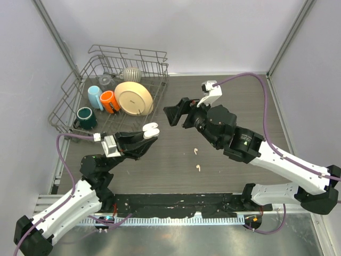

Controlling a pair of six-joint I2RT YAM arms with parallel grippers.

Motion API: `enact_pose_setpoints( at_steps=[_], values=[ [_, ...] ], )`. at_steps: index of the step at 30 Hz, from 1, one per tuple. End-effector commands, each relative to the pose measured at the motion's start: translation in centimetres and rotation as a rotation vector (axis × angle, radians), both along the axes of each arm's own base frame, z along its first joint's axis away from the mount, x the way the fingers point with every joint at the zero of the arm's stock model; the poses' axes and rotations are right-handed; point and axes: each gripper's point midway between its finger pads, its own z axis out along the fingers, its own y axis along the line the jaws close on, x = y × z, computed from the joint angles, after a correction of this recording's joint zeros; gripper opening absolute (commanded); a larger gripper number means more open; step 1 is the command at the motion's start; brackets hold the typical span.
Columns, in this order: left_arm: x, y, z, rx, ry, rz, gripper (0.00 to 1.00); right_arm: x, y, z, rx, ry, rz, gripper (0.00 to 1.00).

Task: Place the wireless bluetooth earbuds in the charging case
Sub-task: Close the charging case.

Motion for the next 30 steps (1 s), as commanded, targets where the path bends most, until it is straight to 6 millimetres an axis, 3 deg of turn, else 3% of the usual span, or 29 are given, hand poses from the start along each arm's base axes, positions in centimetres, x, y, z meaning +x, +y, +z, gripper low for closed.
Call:
enact_pose_setpoints(
  at_steps=[1,3,4,9,18,30],
  values=[
    [-0.8,0.2,1.9,-0.027,-0.048,-0.019,0.00,-0.3,-0.3,1.0,0.069,0.016,0.015,0.87],
    [-0.9,0.3,2.0,-0.028,-0.049,-0.021,0.00,0.2,-0.2,-0.2,0.025,0.082,0.016,0.88],
    [-0.9,0.3,2.1,-0.028,-0.049,-0.021,0.00,1.1,0.3,0.2,0.013,0.097,0.002,0.88],
    [-1.3,0.1,1.9,-0.018,-0.052,-0.038,0.00,1.5,1.8,-0.9,-0.054,0.154,0.042,0.89],
    [-1.6,-0.3,1.8,0.003,-0.047,-0.067,0.00,-0.1,5.2,-1.9,-0.031,0.171,0.221,0.89],
    [-1.4,-0.4,1.9,0.003,-0.039,-0.070,0.00,-1.1,6.1,-3.5,-0.048,0.193,0.298,0.89]
  ],
)
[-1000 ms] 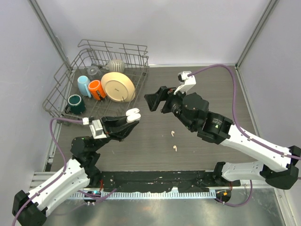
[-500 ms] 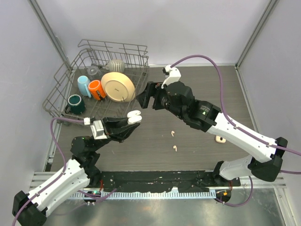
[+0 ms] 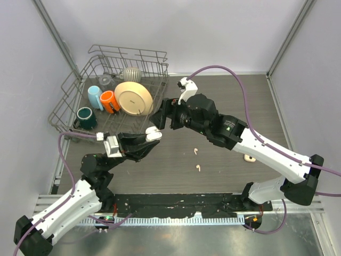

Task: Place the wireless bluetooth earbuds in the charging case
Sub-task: Close the charging case, then place the charging case at the center of the board.

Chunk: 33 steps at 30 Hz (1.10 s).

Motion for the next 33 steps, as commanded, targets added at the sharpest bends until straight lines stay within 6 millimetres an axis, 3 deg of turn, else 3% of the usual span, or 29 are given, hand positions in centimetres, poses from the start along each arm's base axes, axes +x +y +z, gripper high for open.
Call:
enact_pose_setpoints(
  at_steps=[1,11,14,15,17,18,19,21,23,27,28,29,31,32,33],
  values=[
    [-0.5,0.3,2.5,-0.043,-0.044,-0.006,0.00,-0.7,0.6,1.4,0.053,-0.020,0.049,0.89],
    [0.4,0.7,2.6,-0.067,-0.016,0.038,0.00,-2.2,-0.3,0.2,0.057,-0.013,0.096,0.89],
    [0.8,0.7,2.3,-0.065,0.015,0.052,0.00,-2.0,-1.5,-0.1,0.067,-0.014,0.043,0.89],
    [0.9,0.7,2.5,-0.061,0.022,0.048,0.00,-1.7,-2.1,-1.0,0.054,-0.004,0.006,0.89],
    [1.4,-0.1,1.0,-0.002,0.091,0.035,0.00,0.0,-4.9,-1.2,0.046,-0.019,-0.166,0.89],
    [1.5,-0.3,1.7,0.005,0.109,0.029,0.00,0.7,-6.2,-2.2,0.048,0.010,-0.260,0.89],
    [1.8,-0.8,0.3,0.061,0.171,0.016,0.00,1.8,-8.7,-2.1,0.049,-0.005,-0.392,0.89],
    [2.3,-1.4,0.2,0.093,0.219,0.007,0.00,2.3,-11.2,-3.5,0.034,0.038,-0.505,0.89],
    [2.7,-2.1,-0.8,0.121,0.284,-0.010,0.00,2.8,-13.6,-3.5,0.055,0.054,-0.577,0.89],
    [4.1,-2.6,-1.1,0.119,0.420,0.011,0.00,2.8,-16.0,-4.0,0.105,0.067,-0.648,0.89],
    [4.7,-2.7,-3.1,0.169,0.534,0.037,0.00,2.7,-16.3,-4.1,0.115,0.069,-0.659,0.89],
    [5.5,-2.6,-2.0,0.149,0.607,0.065,0.00,2.8,-16.9,-4.0,0.117,0.062,-0.681,0.89],
    [6.1,-3.3,-6.4,0.292,0.813,0.091,0.00,2.7,-17.9,-4.0,0.124,0.057,-0.709,0.89],
    [6.4,-3.9,-5.9,0.315,0.847,0.079,0.00,2.6,-18.4,-4.0,0.123,0.057,-0.726,0.89],
    [6.0,-4.5,-6.8,0.357,0.892,0.042,0.00,2.6,-19.0,-3.9,0.126,0.050,-0.746,0.89]
  ],
)
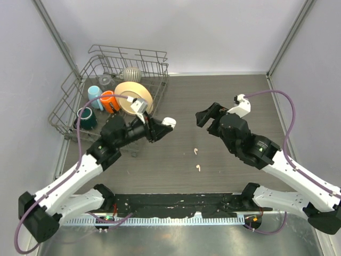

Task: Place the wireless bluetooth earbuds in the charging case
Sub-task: Place the charging case at the center of the board.

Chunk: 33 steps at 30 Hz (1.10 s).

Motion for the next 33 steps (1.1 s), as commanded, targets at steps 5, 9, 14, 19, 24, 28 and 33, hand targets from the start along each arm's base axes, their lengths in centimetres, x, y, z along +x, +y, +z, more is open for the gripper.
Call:
enact_pose_setpoints(
  at_steps=[5,9,14,19,24,28,33],
  values=[
    [0.8,-3.1,-8.2,0.228,0.508,-0.028,0.00,0.2,-3.8,1.4,0.055,-0.050,-0.157,0.89],
    [1.1,-4.2,-10.4,0.270,0.561,-0.001,0.00,0.0,-4.1,1.2,0.053,-0.048,-0.159,0.89],
    [1.9,-4.7,-14.4,0.340,0.658,0.072,0.00,-0.1,-4.3,0.9,0.049,-0.044,-0.159,0.89],
    [1.4,-5.2,-17.5,0.417,0.745,0.112,0.00,-0.1,-4.4,0.6,0.039,-0.041,-0.159,0.89],
    [0.7,-5.8,-20.8,0.452,0.811,0.119,0.00,0.1,-4.2,0.3,0.024,-0.034,-0.154,0.89],
    [0.4,-6.6,-22.5,0.478,0.841,0.104,0.01,0.1,-4.2,0.1,0.020,-0.031,-0.152,0.89],
    [-0.1,-7.4,-24.6,0.504,0.886,0.085,0.05,0.2,-4.3,0.0,0.011,-0.030,-0.152,0.89]
  ],
)
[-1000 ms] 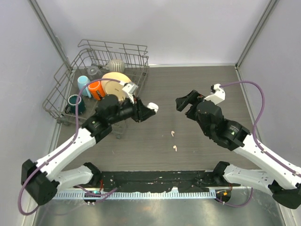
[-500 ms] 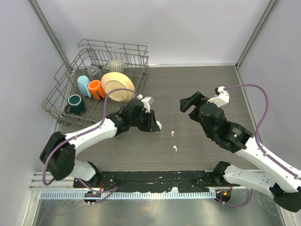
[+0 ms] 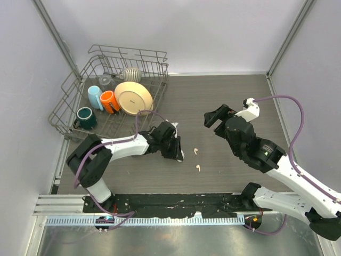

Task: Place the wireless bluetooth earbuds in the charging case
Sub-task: Place the charging case at the center of the board.

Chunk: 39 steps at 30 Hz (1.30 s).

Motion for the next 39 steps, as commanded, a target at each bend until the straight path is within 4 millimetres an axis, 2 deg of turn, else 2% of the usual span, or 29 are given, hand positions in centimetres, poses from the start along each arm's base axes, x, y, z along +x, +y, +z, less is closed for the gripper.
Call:
enact_pose_setpoints(
  at_steps=[1,6,13,14,19,26,30,34,39],
  values=[
    [0.4,-1.7,-0.1,-0.044,0.008,-0.002,0.06,0.4,-0.6,0.7,0.009,-0.023,-0.033,0.89],
    [0.3,-2.0,-1.1,-0.043,0.032,0.000,0.07,0.4,-0.8,0.6,0.004,-0.024,-0.039,0.89],
    [0.1,-2.0,-2.2,-0.034,0.062,0.005,0.15,0.5,-0.8,0.4,-0.001,-0.020,-0.037,0.89],
    [0.1,-2.0,-2.0,-0.039,0.058,0.004,0.20,0.4,-0.8,0.4,0.002,-0.020,-0.033,0.89],
    [0.1,-2.0,-1.3,-0.039,0.036,-0.019,0.24,0.4,-0.8,0.1,-0.001,-0.013,-0.030,0.89],
    [0.3,-1.3,-0.7,-0.013,0.001,-0.022,0.34,0.4,-0.7,0.1,-0.002,-0.008,-0.023,0.89],
    [0.6,-1.2,-0.2,-0.001,-0.021,-0.034,0.36,0.3,-0.7,0.1,0.000,-0.006,-0.019,0.89],
    [0.8,-1.1,0.1,0.004,-0.034,-0.033,0.46,0.3,-0.6,0.0,0.001,-0.005,-0.013,0.89],
    [0.9,-0.9,0.3,0.009,-0.048,-0.028,0.48,0.2,-0.6,-0.1,0.005,-0.002,-0.010,0.89]
  ],
)
